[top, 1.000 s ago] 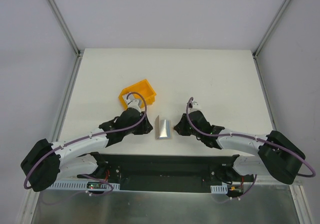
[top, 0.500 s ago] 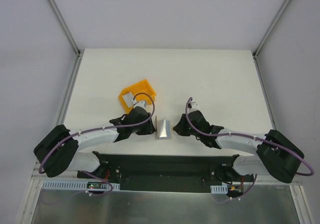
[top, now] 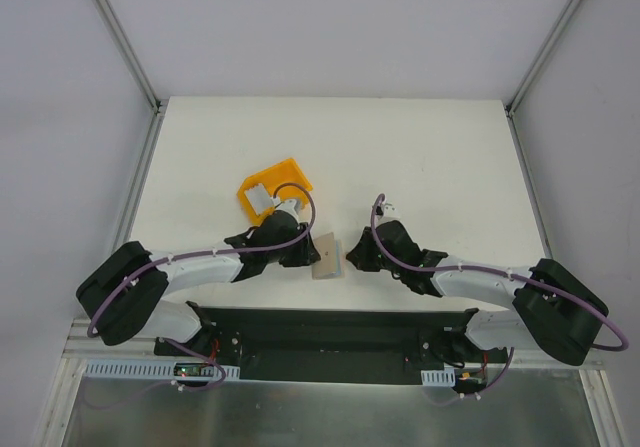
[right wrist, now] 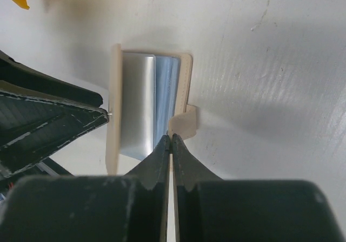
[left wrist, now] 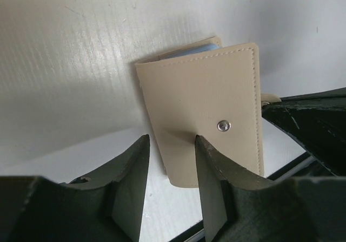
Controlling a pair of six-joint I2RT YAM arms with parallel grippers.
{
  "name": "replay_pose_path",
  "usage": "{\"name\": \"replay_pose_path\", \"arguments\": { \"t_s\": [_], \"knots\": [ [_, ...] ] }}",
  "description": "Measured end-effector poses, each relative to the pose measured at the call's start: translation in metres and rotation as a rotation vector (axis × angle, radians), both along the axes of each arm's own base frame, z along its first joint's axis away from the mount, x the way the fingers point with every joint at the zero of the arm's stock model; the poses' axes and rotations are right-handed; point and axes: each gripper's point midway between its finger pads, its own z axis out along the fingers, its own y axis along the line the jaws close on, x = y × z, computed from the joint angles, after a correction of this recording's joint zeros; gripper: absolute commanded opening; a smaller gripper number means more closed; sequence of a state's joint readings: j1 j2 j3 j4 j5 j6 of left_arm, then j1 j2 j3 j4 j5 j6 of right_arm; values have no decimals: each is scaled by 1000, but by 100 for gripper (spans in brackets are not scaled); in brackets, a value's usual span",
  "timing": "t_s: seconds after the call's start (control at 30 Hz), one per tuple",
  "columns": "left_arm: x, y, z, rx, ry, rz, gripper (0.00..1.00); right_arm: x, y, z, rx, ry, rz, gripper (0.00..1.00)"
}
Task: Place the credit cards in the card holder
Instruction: Close the card holder at the center of the board.
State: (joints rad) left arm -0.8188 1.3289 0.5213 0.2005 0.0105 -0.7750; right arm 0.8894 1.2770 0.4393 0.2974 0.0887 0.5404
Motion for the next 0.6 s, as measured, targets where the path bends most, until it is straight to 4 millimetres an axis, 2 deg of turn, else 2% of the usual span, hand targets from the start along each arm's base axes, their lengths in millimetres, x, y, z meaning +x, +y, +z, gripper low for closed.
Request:
{"name": "replay_pose_path", "arguments": {
  "t_s": [0.43, 0.6],
  "knots": [
    [-4, -10, -16, -1, 33, -16, 33, 3, 6, 14, 30, -22, 4, 3],
    [-4, -13, -19, -1, 33, -22, 33, 3, 15, 21, 48, -18, 32, 4]
  ]
}}
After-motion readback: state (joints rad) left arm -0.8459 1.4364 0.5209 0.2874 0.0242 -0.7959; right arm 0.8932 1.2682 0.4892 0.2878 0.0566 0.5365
